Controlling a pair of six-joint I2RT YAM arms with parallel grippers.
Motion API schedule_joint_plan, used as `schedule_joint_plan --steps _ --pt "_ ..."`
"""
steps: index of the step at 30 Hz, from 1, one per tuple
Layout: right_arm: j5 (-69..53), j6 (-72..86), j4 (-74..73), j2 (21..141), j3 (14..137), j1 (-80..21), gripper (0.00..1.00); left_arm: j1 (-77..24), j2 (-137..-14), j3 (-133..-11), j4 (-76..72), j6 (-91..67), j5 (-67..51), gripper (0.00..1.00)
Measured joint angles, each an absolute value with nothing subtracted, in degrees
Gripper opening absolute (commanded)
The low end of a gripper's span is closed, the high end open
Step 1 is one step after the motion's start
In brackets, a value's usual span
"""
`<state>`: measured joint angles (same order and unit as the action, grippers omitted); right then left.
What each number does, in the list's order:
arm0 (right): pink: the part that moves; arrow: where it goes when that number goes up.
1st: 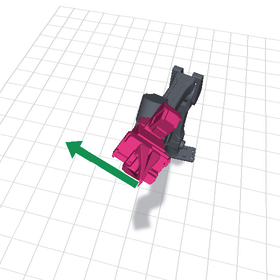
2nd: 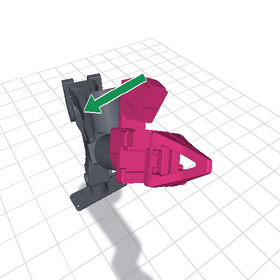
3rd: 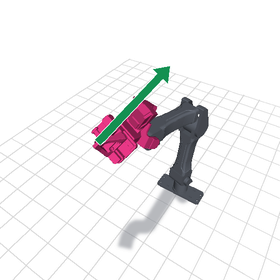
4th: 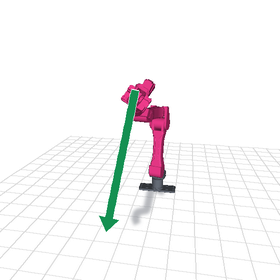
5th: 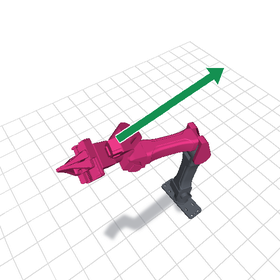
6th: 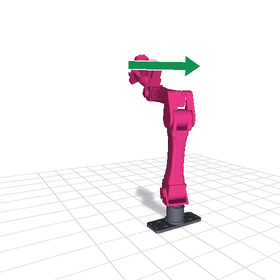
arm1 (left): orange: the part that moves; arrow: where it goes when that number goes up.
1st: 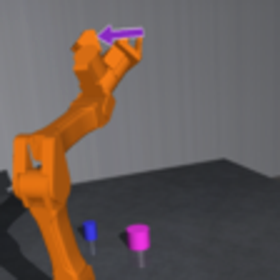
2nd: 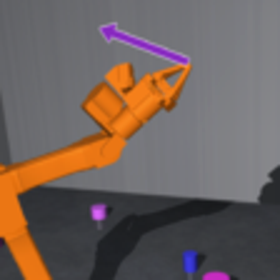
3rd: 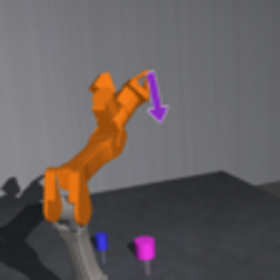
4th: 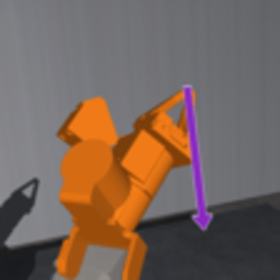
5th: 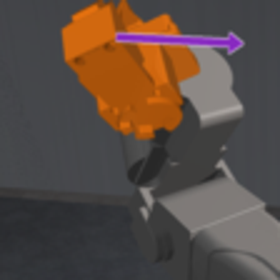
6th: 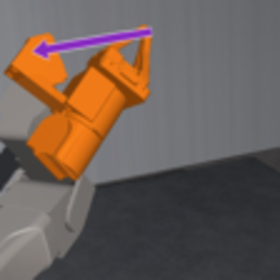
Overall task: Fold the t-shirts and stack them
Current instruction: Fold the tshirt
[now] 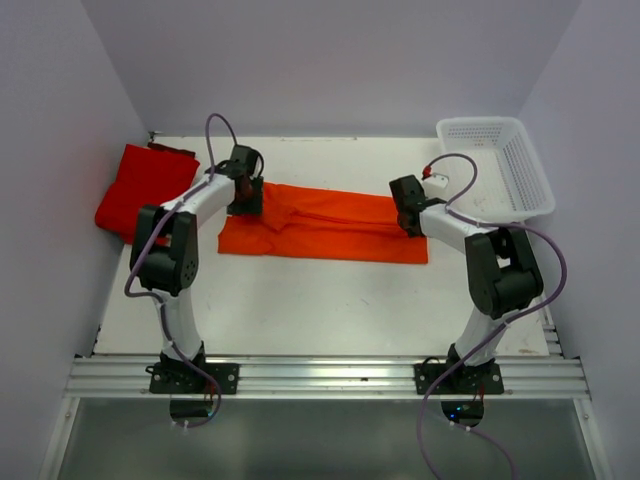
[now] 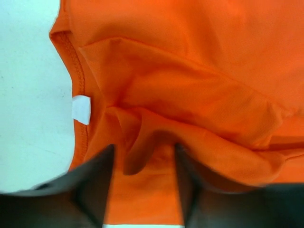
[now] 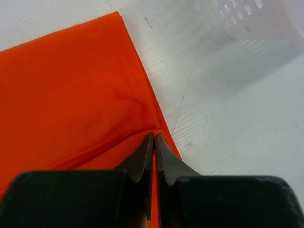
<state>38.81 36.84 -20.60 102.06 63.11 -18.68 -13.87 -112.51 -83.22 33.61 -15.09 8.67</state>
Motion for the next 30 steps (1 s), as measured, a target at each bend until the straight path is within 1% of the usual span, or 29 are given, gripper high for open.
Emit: schedule_joint_plan --steps 1,2,3,4,5,6,7,12,13,14,15,16,17,18,19,20,21,24,26,30 --pt "38.37 36.62 -20.08 102.04 63.07 -18.63 0.39 -13.82 -112.49 -83.20 33.19 -15.53 8.80 0.70" --pt "37.87 36.51 -18.98 101.93 62.87 -18.61 0.51 -13.78 -112.29 -82.94 32.14 -15.73 9.08 0.81" --pt "37.23 35.62 -17.47 101.62 62.30 -18.59 0.60 -13.74 -111.72 -82.24 30.76 -15.79 9.47 0.83" --pt "36.16 34.85 -15.99 100.97 61.43 -18.57 0.76 -13.67 -110.80 -81.12 29.47 -16.27 9.76 0.84" --pt "35.46 34.33 -14.94 100.25 60.60 -18.57 0.83 -13.65 -109.30 -79.77 28.40 -16.49 9.98 0.96" --pt "34.50 33.45 -13.23 98.94 59.27 -18.57 0.96 -13.61 -107.28 -78.11 27.27 -16.49 10.20 0.97" --pt "33.47 32.77 -11.70 97.25 57.80 -18.57 0.99 -13.58 -104.84 -76.55 26.44 -16.84 10.35 1.00" --pt "30.81 29.69 -8.01 89.27 55.53 -18.57 0.99 -13.54 -90.48 -72.29 21.50 -17.72 10.28 1.00" --pt "30.39 29.30 -7.46 87.59 55.44 -18.57 0.95 -13.54 -88.33 -71.88 20.95 -18.09 10.24 0.99" --pt "29.95 28.97 -6.92 85.93 55.20 -18.59 0.90 -13.54 -85.56 -71.11 19.88 -18.76 10.02 0.96" --pt "29.67 28.77 -6.61 84.66 54.96 -18.59 0.69 -13.54 -83.74 -70.39 19.27 -19.29 9.78 0.91" --pt "28.84 28.23 -6.26 83.26 54.63 -18.59 0.43 -13.52 -81.78 -69.08 18.37 -20.16 9.26 0.75" --pt "28.12 27.77 -5.65 82.06 54.17 -18.57 0.10 -13.52 -80.14 -67.33 17.39 -21.15 8.27 0.65" --pt "27.14 27.46 -5.32 81.19 53.74 -18.57 0.00 -13.50 -78.78 -65.08 16.27 -22.17 6.96 0.52" --pt "26.20 27.64 -5.15 80.73 53.36 -18.57 0.00 -13.50 -77.93 -62.61 15.51 -23.09 5.48 0.19" --pt "25.58 27.77 -5.17 80.55 53.06 -18.57 0.00 -13.50 -77.69 -59.99 14.74 -24.21 3.73 0.06" --pt "24.84 27.88 -5.28 80.58 52.77 -18.57 0.00 -13.50 -77.78 -57.21 13.76 -25.02 1.87 0.00" --pt "22.98 28.05 -6.31 81.17 51.92 -18.57 0.00 -13.52 -79.53 -49.50 12.80 -27.75 -3.11 0.00" --pt "22.22 28.18 -6.83 82.83 51.92 -18.59 0.00 -13.52 -80.97 -46.52 12.75 -29.32 -5.08 0.00" --pt "20.32 28.56 -8.25 87.64 51.90 -18.57 0.00 -13.52 -82.41 -44.12 11.14 -32.03 -7.53 0.00"
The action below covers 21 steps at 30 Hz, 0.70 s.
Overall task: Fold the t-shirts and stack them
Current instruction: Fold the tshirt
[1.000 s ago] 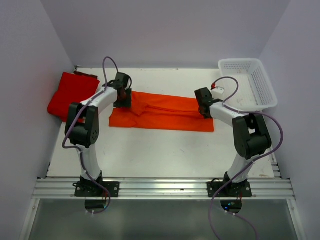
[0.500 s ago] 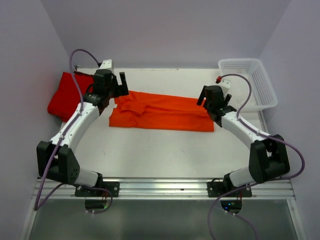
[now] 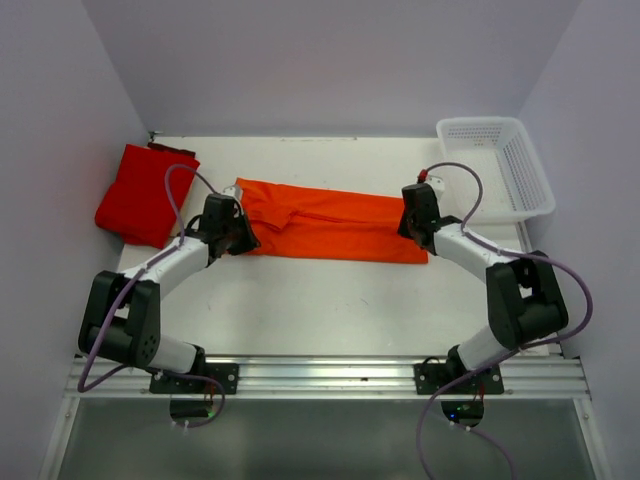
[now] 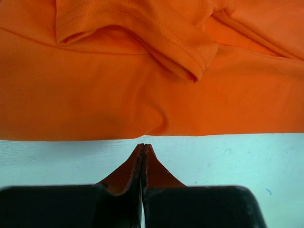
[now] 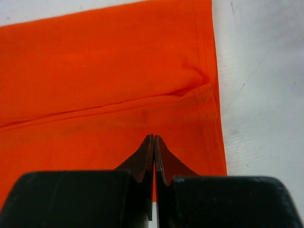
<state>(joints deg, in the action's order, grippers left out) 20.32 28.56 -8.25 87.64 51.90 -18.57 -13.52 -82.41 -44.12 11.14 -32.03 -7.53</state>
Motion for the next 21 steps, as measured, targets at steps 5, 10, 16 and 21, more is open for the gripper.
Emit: schedule_joint_plan --steps 5,10,16,21 --pt "18.48 29.36 -8.51 92.68 51.22 -18.57 0.00 -13.52 -82.41 -44.03 7.57 -33.76 -8.29 0.00" --pt "17.80 29.85 -8.43 96.44 50.65 -18.59 0.00 -13.52 -82.56 -43.24 6.42 -34.54 -7.75 0.00" --pt "16.91 30.00 -8.34 96.47 50.65 -18.59 0.00 -13.47 -86.30 -43.27 6.20 -35.66 -4.73 0.00" --pt "16.69 29.78 -9.69 96.16 50.65 -19.62 0.00 -12.84 -92.29 -44.51 5.91 -37.98 -2.57 0.00"
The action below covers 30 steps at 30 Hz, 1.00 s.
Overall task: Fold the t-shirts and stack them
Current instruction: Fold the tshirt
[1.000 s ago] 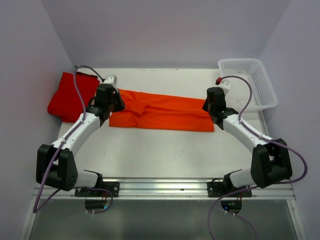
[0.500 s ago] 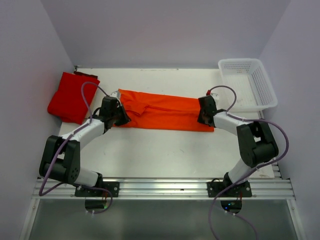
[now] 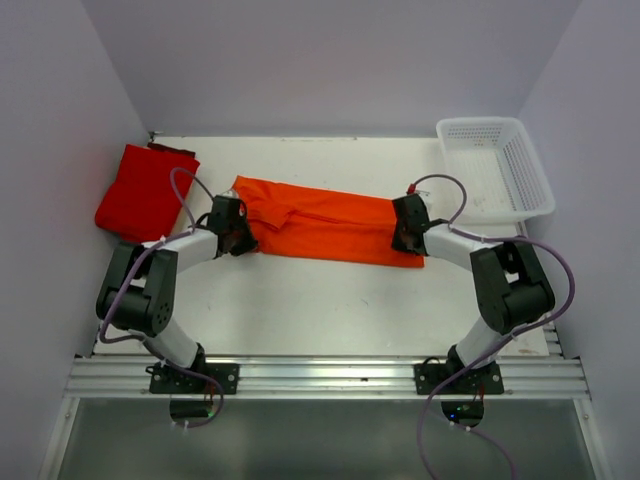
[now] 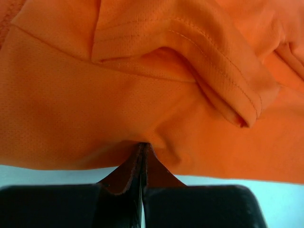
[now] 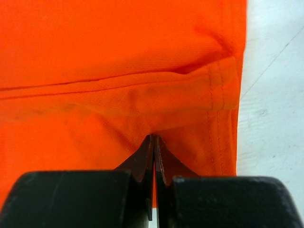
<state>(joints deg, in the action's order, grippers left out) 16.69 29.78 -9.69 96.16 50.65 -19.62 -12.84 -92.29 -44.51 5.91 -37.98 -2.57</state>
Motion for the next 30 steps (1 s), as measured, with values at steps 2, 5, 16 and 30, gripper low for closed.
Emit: schedule_joint_plan --steps 2,5,16,30 --pt "15.99 29.47 -11.46 95.98 51.03 -20.69 0.00 -12.51 -94.39 -46.50 5.58 -38.57 -1.58 0.00" --pt "14.90 29.02 -14.72 95.98 52.01 -22.72 0.00 -11.92 -97.47 -49.54 4.78 -39.16 -1.26 0.00" --pt "6.11 29.91 -19.55 90.13 46.92 -35.16 0.00 -7.62 -105.49 -58.11 2.31 -39.07 -1.74 0.00" --pt "-6.15 42.28 -15.73 80.99 36.03 -55.29 0.00 -4.67 -118.32 -72.36 0.54 -37.91 -16.47 0.00"
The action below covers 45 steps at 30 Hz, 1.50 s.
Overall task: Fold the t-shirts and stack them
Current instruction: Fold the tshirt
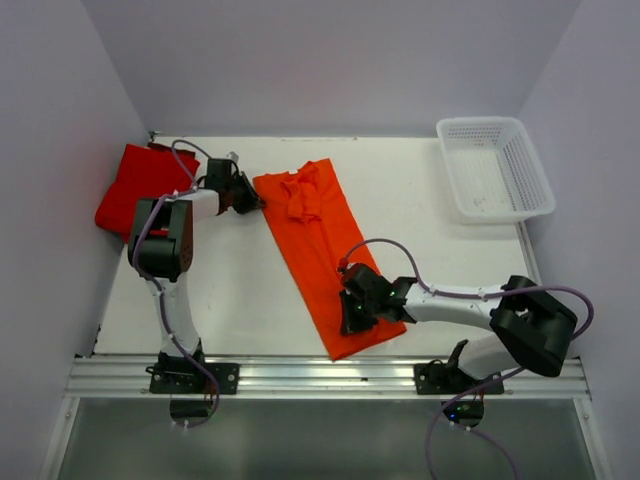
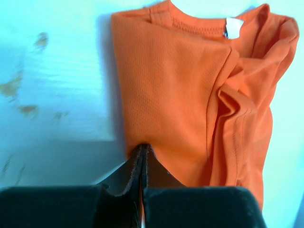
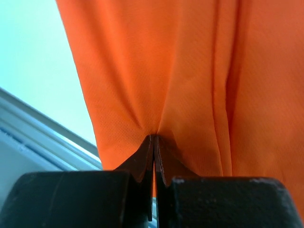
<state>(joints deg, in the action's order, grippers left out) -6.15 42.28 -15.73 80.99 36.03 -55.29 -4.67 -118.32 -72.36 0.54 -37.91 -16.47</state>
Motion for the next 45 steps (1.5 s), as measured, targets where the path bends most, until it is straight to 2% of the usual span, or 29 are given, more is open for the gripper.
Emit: schedule_joint_plan --steps 10,19,20,21,23,24,26,27,28,32,36,37,38,41,45 --pt "-10.37 47.83 -8.36 91.46 42.70 -65.14 0.00 -4.64 -129.34 -82.96 -5.10 -39.40 -33.19 0.00" --pt "-9.98 44.31 -8.01 94.28 51.88 -67.00 0.00 -4.64 -131.44 -83.59 -15.59 -43.97 -44.56 0.00" --pt "-9.37 43.18 -8.51 94.08 54.17 -67.00 0.06 -4.64 -131.39 -83.59 -16.23 -44.25 -45.04 0.00" --pt "-8.08 41.71 -9.80 93.69 56.73 -67.00 0.28 -4.64 -131.13 -83.55 -16.67 -44.58 -45.54 0.00" --pt "-4.36 38.87 -12.01 91.81 61.45 -67.00 0.56 -4.64 -130.08 -82.96 -17.17 -44.99 -46.00 0.00" --pt "-1.93 37.15 -13.67 90.48 63.88 -66.98 0.74 -4.64 -128.84 -81.91 -17.32 -45.10 -46.17 0.00" --pt "3.79 32.99 -17.85 88.47 69.65 -66.46 0.85 -4.64 -125.23 -78.91 -17.61 -45.36 -46.24 0.00" --pt "6.13 31.09 -19.79 88.20 73.36 -65.80 0.95 -4.64 -122.26 -76.31 -17.82 -45.34 -45.87 0.00" --pt "7.94 29.21 -21.34 88.42 77.19 -64.58 0.99 -4.64 -120.14 -74.41 -17.63 -45.30 -45.65 0.00" --pt "10.94 23.68 -25.61 94.43 91.72 -54.39 0.98 -4.64 -107.83 -61.73 -18.48 -44.88 -42.74 0.00" --pt "12.75 20.69 -29.76 106.91 102.87 -44.36 0.91 -4.99 -98.21 -49.15 -19.35 -44.77 -40.73 0.00" --pt "13.21 19.88 -31.59 111.96 107.07 -42.46 0.87 -5.37 -96.84 -47.29 -19.09 -44.47 -40.25 0.00" --pt "13.37 19.07 -32.53 116.49 110.59 -41.23 0.78 -6.13 -95.18 -45.15 -18.37 -44.10 -39.72 0.00" --pt "12.38 17.06 -38.02 129.16 121.60 -39.57 0.62 -9.72 -91.90 -41.71 -16.91 -43.09 -37.76 0.00" --pt "8.95 15.77 -42.83 141.32 133.16 -38.89 0.64 -14.81 -87.83 -37.56 -17.30 -42.76 -35.51 0.00"
